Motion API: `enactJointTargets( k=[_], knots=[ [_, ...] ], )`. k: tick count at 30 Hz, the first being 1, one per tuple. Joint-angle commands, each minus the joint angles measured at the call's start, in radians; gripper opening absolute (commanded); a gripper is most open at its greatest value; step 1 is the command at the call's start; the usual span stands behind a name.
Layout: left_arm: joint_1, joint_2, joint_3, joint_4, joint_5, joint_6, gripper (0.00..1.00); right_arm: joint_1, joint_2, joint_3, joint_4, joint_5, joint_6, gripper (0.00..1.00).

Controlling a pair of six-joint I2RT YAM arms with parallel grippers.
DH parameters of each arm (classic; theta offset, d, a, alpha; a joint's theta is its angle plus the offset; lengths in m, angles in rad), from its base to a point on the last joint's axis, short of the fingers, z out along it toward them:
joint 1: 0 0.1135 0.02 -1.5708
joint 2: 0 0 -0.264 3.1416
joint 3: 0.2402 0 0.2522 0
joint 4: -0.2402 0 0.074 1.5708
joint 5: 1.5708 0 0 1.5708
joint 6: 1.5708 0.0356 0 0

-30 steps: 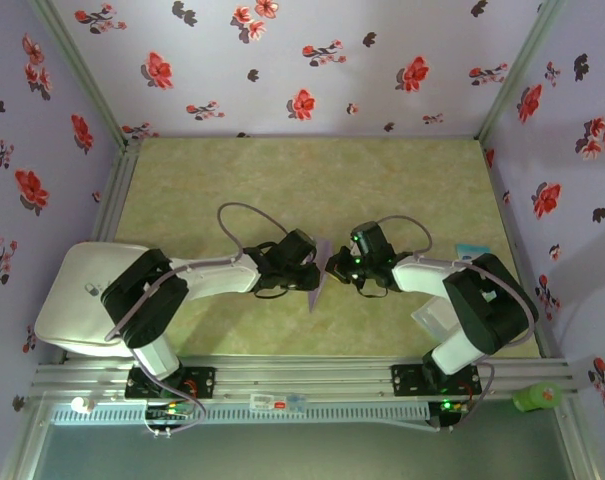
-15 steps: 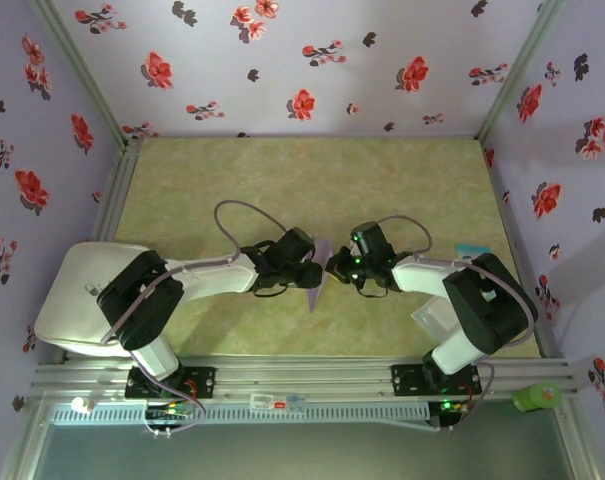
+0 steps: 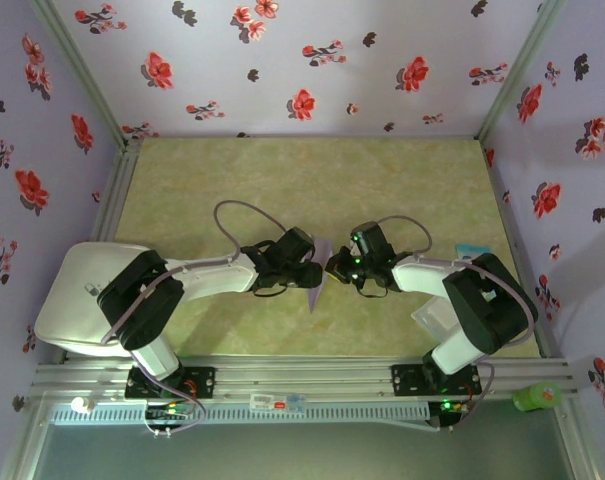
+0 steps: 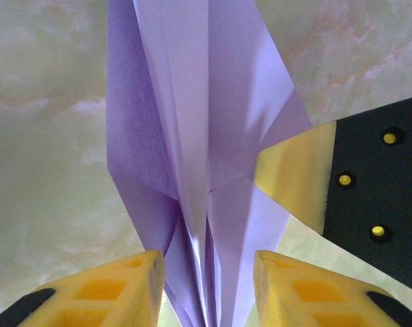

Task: Fold a paper plane with a square sheet of paper (pick it up from the middle)
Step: Move a paper plane to the center of the table.

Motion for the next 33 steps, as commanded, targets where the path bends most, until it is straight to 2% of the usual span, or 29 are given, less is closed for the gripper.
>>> enactJointTargets(
  k=[1,13,25,33],
  knots=[
    [0.005,0.017,0.024,-0.005,-0.002,0.002,0.40,0.006,0.018,-0.004,0.013,-0.002,-0.008,0.06],
    [0.008,-0.016,0.013,0.032,-0.017,0.043,0.47,0.006,0.028,-0.005,0.021,-0.003,-0.009,0.06],
    [0.023,0.026,0.033,0.019,-0.015,0.045,0.47,0.006,0.025,-0.011,0.026,-0.006,-0.004,0.06],
    [0.022,0.031,0.003,0.040,0.046,-0.018,0.43,0.006,0.021,-0.011,0.022,0.000,-0.004,0.06]
  ],
)
